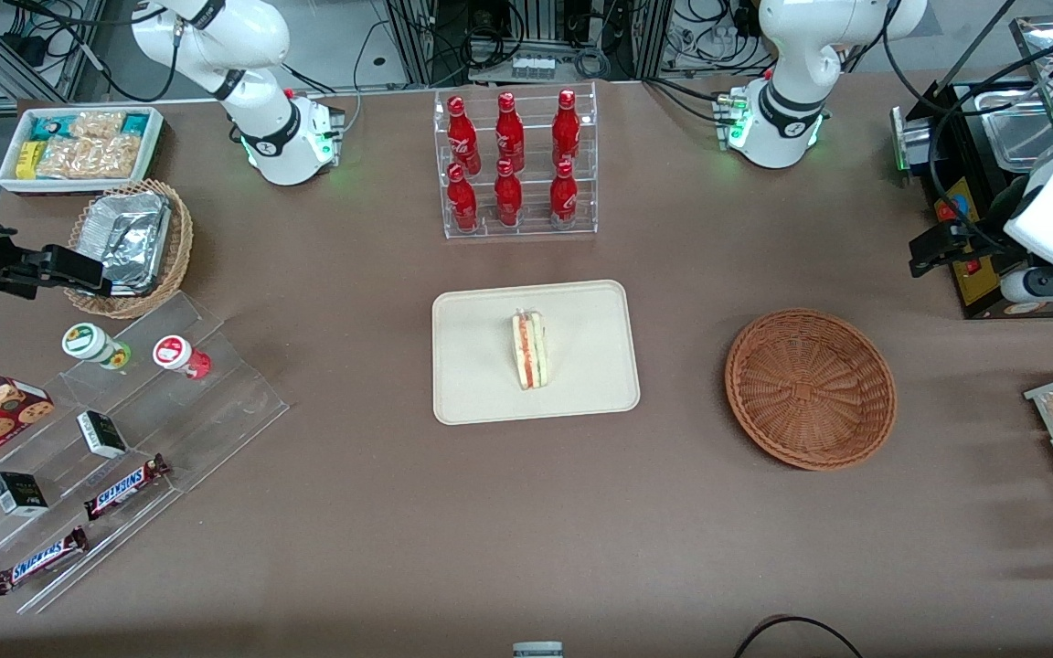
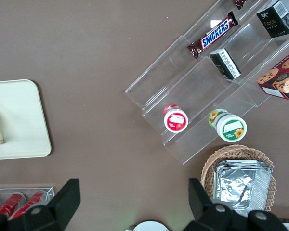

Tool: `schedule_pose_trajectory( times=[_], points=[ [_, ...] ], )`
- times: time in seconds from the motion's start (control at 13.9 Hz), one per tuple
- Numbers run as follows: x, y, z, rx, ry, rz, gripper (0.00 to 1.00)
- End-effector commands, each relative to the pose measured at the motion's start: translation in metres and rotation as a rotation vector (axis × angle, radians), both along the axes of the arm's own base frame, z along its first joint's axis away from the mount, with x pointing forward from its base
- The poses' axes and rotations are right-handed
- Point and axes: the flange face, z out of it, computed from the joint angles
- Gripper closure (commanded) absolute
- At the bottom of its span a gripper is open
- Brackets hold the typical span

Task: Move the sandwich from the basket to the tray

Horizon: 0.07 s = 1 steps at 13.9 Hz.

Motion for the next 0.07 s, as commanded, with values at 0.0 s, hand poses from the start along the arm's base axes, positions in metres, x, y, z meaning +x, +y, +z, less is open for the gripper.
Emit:
schedule_pose_trajectory(
  times=[0.0],
  points=[
    [0.0048, 0.0086, 0.0071, -0.015, -0.013, 0.009, 0.00]
  ],
)
